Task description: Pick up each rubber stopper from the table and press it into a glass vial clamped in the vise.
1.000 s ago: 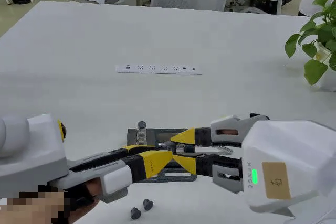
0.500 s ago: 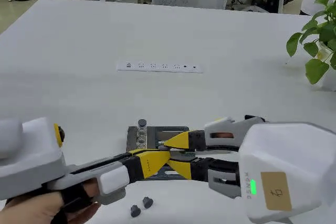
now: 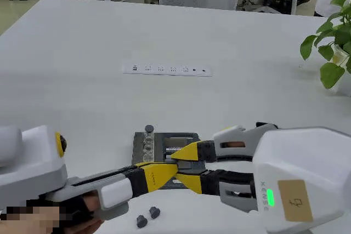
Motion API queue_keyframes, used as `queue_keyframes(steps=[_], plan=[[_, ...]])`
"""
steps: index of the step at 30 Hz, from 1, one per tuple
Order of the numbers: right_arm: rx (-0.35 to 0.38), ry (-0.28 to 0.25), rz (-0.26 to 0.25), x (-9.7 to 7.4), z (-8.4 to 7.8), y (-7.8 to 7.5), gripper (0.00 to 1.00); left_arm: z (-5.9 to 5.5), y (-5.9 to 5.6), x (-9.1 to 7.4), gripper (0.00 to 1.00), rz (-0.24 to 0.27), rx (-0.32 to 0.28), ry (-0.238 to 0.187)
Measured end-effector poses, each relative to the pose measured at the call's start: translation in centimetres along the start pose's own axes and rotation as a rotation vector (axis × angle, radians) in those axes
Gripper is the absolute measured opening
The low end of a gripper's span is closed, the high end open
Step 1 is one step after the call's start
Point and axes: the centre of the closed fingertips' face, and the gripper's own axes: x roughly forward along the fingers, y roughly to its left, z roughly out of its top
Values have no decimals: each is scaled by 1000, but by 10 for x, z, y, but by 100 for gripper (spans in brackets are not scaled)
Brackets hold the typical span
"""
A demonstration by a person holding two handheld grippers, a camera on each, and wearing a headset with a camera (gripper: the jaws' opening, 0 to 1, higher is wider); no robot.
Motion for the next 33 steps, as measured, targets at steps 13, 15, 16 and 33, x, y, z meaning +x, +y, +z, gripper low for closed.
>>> queue_keyframes(steps=[13,15,16,33], plan=[[280,-48,35,-7,-5,-6,17,-1,12,-9,4,84,126,2],[312,-54,73,-7,-5,-3,18,-4,11,-9,4,86,180,22],[335,-57,103,-7,-5,1,19,-5,12,-8,4,92,212,31],[485,-32,367,-7,-1,29,17,-34,-3,-1,4,65,767,241]])
